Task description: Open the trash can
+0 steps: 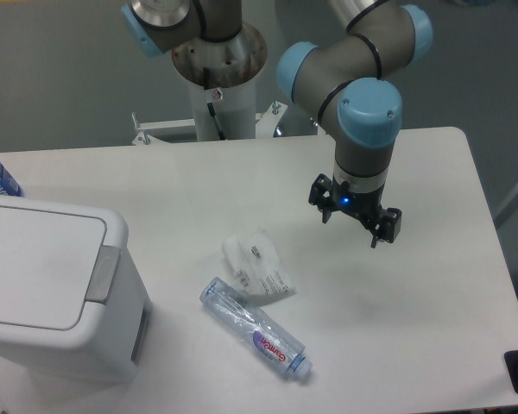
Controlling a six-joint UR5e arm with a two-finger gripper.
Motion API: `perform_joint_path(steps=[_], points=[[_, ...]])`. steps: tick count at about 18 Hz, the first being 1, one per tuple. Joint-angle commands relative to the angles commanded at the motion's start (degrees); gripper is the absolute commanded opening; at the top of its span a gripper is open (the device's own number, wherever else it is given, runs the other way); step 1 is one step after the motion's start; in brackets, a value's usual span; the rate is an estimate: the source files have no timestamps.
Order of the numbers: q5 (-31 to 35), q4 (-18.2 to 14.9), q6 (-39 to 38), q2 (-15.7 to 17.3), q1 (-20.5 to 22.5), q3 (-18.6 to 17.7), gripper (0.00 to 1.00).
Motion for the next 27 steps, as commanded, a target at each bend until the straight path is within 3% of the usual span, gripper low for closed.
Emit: perform_joint_path(steps=[8,13,16,20,23,27], points=[[-2.46,-1.76,-0.44,0.44,-0.26,1.15,1.0],[-5.0,-1.85,-8.35,0.97,-1.4,1.06,1.0],[-6.58,-1.41,-14.13,1.32,-2.63,1.32,1.0],[-13.86,-1.23,-24.67,2.72,-3.08,2.02,1.0],[-22.65,-1.23,-33.28,2.81,-3.69,3.95,1.0],[-26.1,-1.14,-43.58,2.99,-6.23,6.76,1.0]])
